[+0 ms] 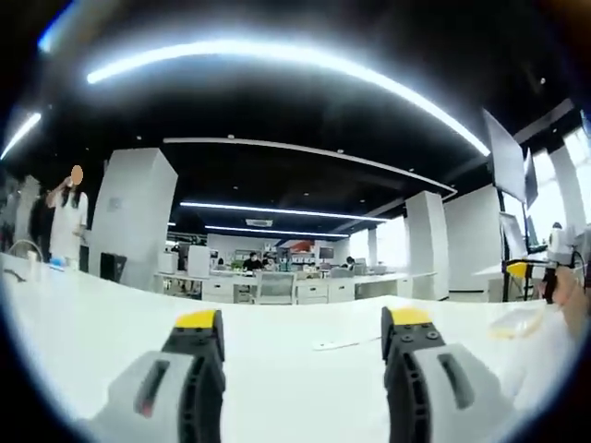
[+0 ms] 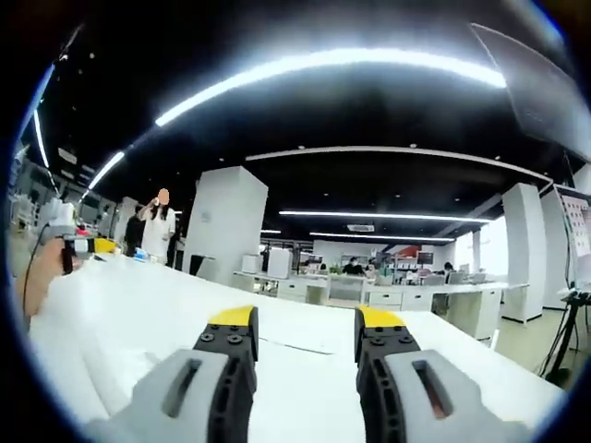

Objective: Snap each plastic latch of the storage box into its locked position after aligning the lid with the box until every specified latch is closed and the lid sits flush.

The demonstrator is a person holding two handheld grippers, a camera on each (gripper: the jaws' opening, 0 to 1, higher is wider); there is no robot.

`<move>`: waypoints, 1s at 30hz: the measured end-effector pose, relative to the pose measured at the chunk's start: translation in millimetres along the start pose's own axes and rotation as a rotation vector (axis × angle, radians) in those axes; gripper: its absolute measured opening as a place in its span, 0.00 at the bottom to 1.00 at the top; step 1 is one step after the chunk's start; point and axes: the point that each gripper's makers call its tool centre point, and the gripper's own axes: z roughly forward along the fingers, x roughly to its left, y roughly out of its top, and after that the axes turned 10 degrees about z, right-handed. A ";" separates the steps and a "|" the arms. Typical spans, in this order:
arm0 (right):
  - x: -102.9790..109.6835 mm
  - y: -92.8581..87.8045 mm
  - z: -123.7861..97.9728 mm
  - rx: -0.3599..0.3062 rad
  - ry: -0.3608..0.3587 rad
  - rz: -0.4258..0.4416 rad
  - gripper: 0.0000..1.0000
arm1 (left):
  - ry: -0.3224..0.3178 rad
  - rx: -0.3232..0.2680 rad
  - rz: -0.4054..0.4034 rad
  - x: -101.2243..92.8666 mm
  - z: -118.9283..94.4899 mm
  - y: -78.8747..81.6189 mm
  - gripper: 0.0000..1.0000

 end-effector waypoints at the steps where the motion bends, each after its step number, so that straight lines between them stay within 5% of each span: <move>1: 0.4 3.5 -1.9 -0.009 0.000 0.001 0.41 | -0.007 -0.006 0.003 -2.4 -0.4 2.1 0.69; 12: -12.9 13.3 -11.1 -0.018 -0.035 0.005 0.41 | -0.122 -0.018 -0.046 -38.9 -0.6 5.8 0.68; 15: -16.0 25.8 -17.9 -0.071 -0.044 0.032 0.41 | -0.152 -0.027 -0.016 -51.2 -0.6 9.2 0.65; 26: -27.5 36.7 -26.2 -0.104 -0.083 0.005 0.41 | -0.484 -0.025 0.033 -158.4 20.6 28.7 0.67; 30: -28.3 35.4 -26.9 -0.098 -0.079 0.011 0.41 | -0.559 -0.003 0.039 -185.3 30.8 29.7 0.67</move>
